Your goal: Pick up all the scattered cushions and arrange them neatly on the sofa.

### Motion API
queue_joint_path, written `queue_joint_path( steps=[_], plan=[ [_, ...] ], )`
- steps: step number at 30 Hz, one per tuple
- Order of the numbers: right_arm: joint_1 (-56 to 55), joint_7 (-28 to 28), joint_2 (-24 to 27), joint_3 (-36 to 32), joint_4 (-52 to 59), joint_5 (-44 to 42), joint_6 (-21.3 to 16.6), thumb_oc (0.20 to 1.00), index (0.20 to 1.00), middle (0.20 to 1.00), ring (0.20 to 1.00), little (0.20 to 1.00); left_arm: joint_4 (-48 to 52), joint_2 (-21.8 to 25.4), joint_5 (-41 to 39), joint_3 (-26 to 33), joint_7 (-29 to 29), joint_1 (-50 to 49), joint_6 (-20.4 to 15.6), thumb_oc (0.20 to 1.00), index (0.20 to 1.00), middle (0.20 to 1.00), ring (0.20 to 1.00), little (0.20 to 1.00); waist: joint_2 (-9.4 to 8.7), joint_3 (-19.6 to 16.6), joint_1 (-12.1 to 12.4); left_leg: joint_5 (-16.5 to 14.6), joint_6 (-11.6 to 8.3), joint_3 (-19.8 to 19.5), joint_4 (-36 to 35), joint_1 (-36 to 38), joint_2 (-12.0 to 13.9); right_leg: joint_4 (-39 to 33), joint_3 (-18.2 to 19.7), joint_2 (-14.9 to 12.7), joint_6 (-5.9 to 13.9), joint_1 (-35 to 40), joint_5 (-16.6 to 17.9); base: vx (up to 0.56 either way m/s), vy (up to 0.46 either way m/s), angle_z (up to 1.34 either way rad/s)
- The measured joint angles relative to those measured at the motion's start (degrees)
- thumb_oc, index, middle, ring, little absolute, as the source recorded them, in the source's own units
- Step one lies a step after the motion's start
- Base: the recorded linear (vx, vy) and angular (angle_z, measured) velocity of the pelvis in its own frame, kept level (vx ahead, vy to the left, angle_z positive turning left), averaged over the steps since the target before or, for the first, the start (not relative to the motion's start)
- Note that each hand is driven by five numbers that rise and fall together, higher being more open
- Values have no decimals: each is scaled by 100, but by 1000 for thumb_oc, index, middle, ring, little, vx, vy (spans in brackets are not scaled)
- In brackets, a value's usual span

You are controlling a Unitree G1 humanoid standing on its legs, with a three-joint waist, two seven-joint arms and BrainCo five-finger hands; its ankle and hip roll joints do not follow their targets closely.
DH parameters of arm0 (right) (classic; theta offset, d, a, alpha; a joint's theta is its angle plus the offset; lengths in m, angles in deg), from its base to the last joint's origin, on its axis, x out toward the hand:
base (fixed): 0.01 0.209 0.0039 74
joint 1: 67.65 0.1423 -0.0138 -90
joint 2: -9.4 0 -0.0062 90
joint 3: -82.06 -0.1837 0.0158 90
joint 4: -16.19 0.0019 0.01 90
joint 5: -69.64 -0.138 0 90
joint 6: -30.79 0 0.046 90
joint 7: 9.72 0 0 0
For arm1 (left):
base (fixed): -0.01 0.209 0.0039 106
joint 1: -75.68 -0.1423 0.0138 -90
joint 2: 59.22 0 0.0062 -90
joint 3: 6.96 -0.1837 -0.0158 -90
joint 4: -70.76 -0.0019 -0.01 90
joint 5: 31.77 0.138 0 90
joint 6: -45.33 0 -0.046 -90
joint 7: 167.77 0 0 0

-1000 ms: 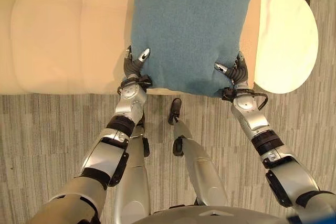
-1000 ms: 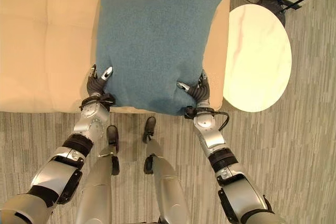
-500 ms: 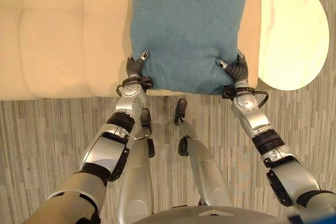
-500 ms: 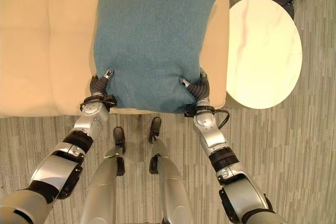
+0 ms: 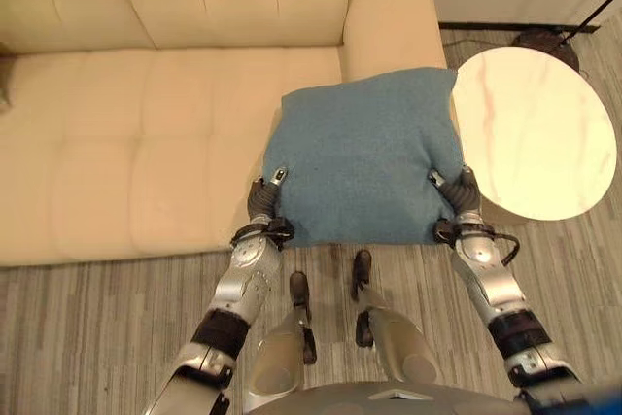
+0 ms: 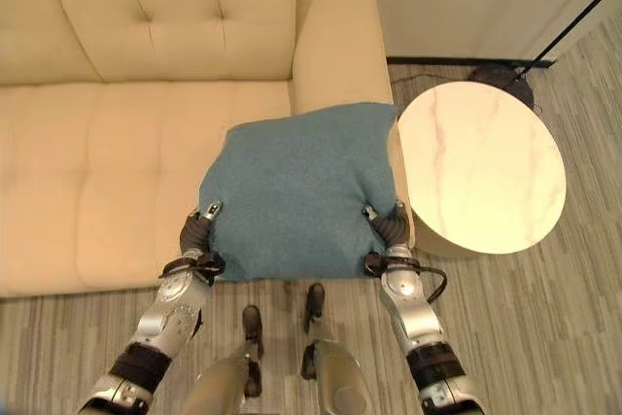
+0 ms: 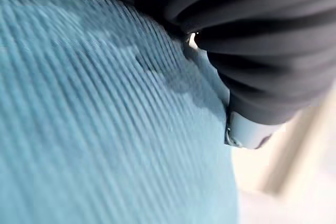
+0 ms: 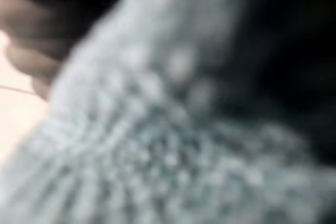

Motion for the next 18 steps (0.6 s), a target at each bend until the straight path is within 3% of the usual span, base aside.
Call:
queue_joint_path(
  steps=[4, 10, 11, 12, 13, 14, 15, 18],
  plan=[
    [-374, 242, 116, -120, 441, 39, -80, 200, 200, 200, 200, 200, 433, -10, 0, 92, -105, -394, -49, 200, 200, 200, 200, 200, 313, -234, -35, 6, -9, -124, -90, 230, 17, 0, -109, 16, -7, 233, -112, 39, -60, 14],
    [-1009, 459, 134, -191, 690, 14, -95, 200, 200, 200, 200, 200, 710, -12, 48, 101, -274, -964, -47, 200, 200, 200, 200, 200, 384, -297, 2, 54, -135, -522, 4, 233, 108, 0, -510, 65, -82, 520, -217, -81, -68, 36],
    [-1029, 486, 135, -183, 692, 6, -95, 200, 200, 200, 200, 200, 704, -69, 47, 69, -274, -1005, -46, 200, 200, 200, 200, 200, 394, -296, 28, 115, -206, -647, 87, 139, 112, 8, -620, 74, -101, 545, -205, -228, -20, 94],
    [-1126, 479, 151, -237, 762, -45, -93, 200, 200, 200, 200, 200, 689, -54, 45, 16, -274, -949, -39, 200, 200, 200, 200, 200, 374, -291, -18, 259, -419, -775, 301, -81, 42, 3, -894, -50, -106, 574, -230, -151, 27, 119],
    [-1165, 478, 172, -277, 858, -47, -93, 200, 200, 200, 200, 200, 692, -73, 44, -23, -274, -903, -38, 200, 200, 200, 200, 200, 363, -285, -64, 299, -547, -659, 412, -189, -9, 6, -1122, -171, -277, 584, -241, -127, 54, 115],
    [-1114, 486, 203, -293, 921, -45, -93, 200, 200, 200, 200, 200, 692, -61, 43, -24, -274, -908, -42, 200, 200, 200, 200, 200, 368, -282, -28, 97, -441, -167, 577, -226, 66, 3, -1209, -213, -411, 586, -256, -64, 100, 83],
    [-1113, 492, 209, -243, 1260, -43, -92, 200, 200, 200, 200, 200, 692, 19, 41, -5, -276, -912, -42, 200, 200, 200, 200, 200, 306, -257, -46, -286, -289, 540, 1251, -222, 357, 16, -1327, -359, -445, 604, -291, -29, 135, 59],
    [-1107, 541, 258, -363, 1486, -31, -127, 200, 200, 200, 200, 200, 695, -13, 39, 18, -362, -903, -50, 200, 200, 200, 200, 200, 304, -266, -230, -377, -361, 827, 995, 414, 627, 172, -1436, -542, -244, 656, -290, 29, 162, 40]
  ],
)
